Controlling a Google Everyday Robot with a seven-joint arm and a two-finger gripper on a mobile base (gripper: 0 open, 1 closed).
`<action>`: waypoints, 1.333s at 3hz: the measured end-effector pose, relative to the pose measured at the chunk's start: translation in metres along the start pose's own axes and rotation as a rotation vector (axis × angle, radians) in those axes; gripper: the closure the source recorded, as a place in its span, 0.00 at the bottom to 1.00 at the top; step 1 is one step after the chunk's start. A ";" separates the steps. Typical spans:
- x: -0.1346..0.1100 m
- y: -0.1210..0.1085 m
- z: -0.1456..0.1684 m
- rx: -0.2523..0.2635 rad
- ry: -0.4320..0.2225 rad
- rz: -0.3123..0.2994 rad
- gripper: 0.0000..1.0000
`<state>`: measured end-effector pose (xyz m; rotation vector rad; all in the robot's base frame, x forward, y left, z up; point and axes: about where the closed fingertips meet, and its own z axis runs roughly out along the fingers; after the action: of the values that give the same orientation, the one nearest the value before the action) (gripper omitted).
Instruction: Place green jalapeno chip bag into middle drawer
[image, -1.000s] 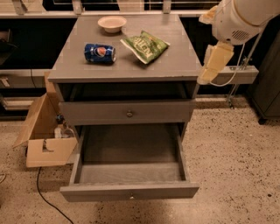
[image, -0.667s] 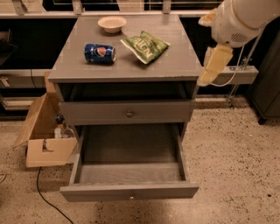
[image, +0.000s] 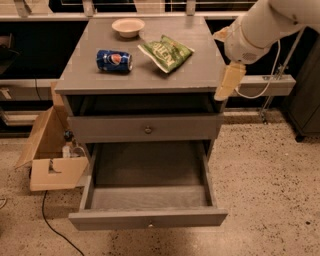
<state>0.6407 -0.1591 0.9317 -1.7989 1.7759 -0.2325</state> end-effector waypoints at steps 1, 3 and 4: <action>0.009 -0.029 0.033 0.064 0.036 -0.018 0.00; 0.009 -0.063 0.064 0.123 0.030 -0.032 0.00; 0.010 -0.076 0.070 0.158 0.023 -0.040 0.00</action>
Offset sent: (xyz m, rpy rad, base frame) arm 0.1354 0.0100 -0.0224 -0.0298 -0.1991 -0.0281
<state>0.7423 -0.1543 0.9118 -1.7261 1.6888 -0.4004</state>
